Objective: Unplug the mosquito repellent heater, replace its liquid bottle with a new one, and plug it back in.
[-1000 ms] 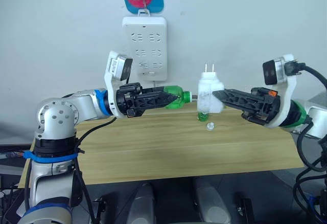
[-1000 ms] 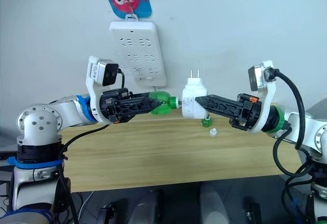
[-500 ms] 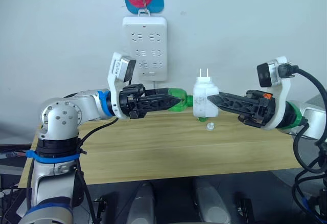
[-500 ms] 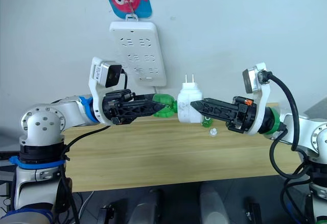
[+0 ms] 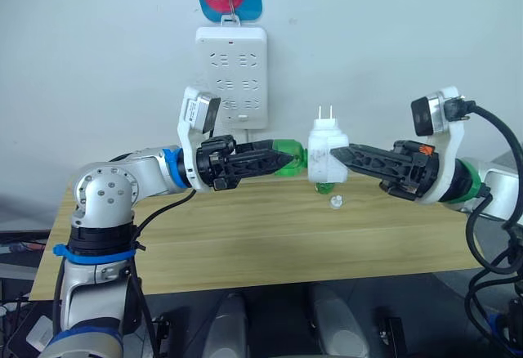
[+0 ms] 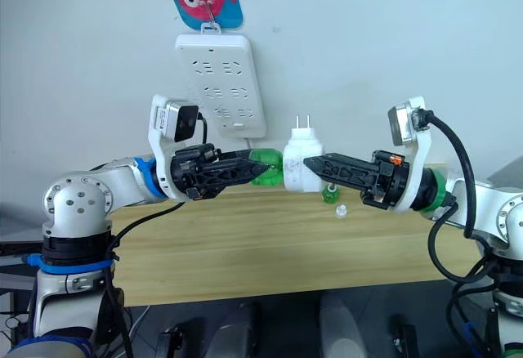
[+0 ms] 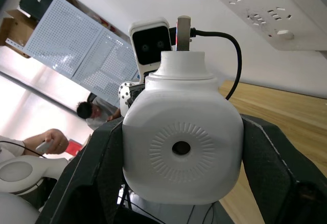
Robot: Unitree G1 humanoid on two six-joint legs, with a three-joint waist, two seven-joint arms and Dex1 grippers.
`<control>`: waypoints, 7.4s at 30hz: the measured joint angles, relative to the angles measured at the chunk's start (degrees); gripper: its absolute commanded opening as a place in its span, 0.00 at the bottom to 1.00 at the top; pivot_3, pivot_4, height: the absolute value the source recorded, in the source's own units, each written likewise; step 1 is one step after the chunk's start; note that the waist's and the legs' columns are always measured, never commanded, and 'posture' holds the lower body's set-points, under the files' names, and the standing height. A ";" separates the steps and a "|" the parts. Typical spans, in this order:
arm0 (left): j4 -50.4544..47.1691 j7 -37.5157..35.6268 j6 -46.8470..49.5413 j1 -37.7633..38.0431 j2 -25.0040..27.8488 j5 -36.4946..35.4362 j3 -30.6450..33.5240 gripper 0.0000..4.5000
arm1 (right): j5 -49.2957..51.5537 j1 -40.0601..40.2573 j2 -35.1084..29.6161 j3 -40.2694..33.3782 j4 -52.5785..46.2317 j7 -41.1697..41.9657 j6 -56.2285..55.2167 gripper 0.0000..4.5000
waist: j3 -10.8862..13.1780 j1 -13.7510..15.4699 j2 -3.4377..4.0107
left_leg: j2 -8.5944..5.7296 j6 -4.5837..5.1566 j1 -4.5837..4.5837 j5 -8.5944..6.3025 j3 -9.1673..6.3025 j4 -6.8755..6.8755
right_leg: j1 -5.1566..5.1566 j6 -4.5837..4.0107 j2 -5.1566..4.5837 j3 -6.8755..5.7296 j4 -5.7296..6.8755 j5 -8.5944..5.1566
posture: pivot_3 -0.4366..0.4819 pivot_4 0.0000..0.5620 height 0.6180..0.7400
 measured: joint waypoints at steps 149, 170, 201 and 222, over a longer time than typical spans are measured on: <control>2.11 1.45 -2.09 3.22 -2.03 2.81 -0.67 0.51 | -2.92 7.69 -5.74 -11.90 8.71 -0.93 4.81 0.94 | -0.28 -0.25 -0.04 | -0.04 0.00 -0.04 0.00 0.09 0.17 | 0.00 0.05 -0.05 0.03 0.15 0.04 | 0.28 0.38 0.95; 1.80 -3.45 -5.55 2.08 -1.99 8.16 -2.87 0.51 | 0.09 6.00 4.46 -2.98 10.26 3.02 9.70 1.00 | -0.32 -0.34 0.00 | -0.04 -0.01 -0.03 0.01 0.05 0.17 | -0.01 0.06 -0.02 0.02 0.17 0.04 | 0.31 0.38 0.95; 0.07 -6.55 -8.88 2.31 -2.86 11.21 -4.62 0.51 | 0.12 0.45 11.93 -2.88 15.62 -0.05 12.23 0.64 | -0.35 -0.36 0.03 | -0.04 -0.01 -0.03 0.01 0.04 0.17 | -0.01 0.05 -0.02 0.01 0.22 0.04 | 0.32 0.36 0.95; 0.09 -6.00 -8.86 2.69 -2.94 11.27 -4.58 0.51 | 0.13 1.55 13.72 -4.01 14.67 -2.03 10.86 0.64 | -0.36 -0.37 0.03 | -0.04 -0.01 -0.02 0.01 0.04 0.17 | -0.02 0.05 -0.02 0.01 0.23 0.04 | 0.32 0.37 0.95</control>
